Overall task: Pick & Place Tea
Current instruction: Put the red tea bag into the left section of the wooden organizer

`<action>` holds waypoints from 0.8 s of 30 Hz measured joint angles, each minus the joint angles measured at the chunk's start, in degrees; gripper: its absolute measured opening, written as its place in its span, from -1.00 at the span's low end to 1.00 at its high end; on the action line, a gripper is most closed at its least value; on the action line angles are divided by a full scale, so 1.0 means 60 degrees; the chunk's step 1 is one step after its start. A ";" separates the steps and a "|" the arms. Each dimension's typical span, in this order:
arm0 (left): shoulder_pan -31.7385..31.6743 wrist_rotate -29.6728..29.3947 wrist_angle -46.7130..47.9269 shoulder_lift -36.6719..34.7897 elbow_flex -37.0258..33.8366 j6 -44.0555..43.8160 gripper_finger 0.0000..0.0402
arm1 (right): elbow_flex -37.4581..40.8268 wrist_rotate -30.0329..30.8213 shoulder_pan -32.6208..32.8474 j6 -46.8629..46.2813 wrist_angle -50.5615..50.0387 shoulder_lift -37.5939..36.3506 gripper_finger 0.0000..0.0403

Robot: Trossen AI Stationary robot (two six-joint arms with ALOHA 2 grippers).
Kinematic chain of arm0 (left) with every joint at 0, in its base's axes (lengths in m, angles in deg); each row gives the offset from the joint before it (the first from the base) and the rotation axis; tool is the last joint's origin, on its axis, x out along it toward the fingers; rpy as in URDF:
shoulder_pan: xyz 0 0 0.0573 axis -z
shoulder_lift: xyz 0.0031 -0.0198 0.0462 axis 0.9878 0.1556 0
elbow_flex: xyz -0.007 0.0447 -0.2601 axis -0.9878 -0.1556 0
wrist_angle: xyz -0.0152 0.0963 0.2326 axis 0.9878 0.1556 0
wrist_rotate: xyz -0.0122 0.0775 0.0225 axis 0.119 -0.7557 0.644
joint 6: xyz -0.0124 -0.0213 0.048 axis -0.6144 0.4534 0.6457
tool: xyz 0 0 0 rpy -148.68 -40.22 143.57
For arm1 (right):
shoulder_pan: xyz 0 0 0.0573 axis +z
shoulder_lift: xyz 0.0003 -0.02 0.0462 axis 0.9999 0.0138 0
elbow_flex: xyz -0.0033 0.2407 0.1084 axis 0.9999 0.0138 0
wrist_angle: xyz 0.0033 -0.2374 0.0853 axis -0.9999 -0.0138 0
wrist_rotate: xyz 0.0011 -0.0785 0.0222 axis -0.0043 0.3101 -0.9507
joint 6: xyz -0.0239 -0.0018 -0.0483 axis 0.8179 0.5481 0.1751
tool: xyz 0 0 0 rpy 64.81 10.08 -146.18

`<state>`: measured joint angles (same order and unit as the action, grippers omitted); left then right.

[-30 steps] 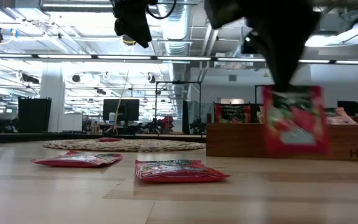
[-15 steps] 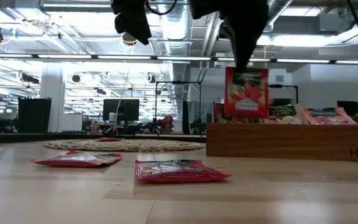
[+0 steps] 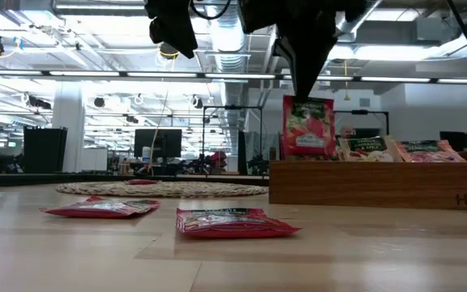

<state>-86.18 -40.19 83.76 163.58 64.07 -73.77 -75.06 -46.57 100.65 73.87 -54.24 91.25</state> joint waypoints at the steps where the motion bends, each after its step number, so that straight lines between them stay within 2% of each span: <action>1: 0.0000 0.0000 -0.0003 0.0000 0.0000 0.0000 -0.20 | 0.0083 -0.0004 -0.0003 0.0026 0.0025 0.0000 -1.00; 24: 0.0000 0.0000 -0.0003 0.0000 0.0000 0.0004 -0.20 | 0.0315 -0.0008 -0.0189 0.0758 0.0630 0.0011 -1.00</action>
<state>-86.18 -40.19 83.74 163.58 64.07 -73.74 -73.17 -46.61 99.52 78.42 -50.46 91.32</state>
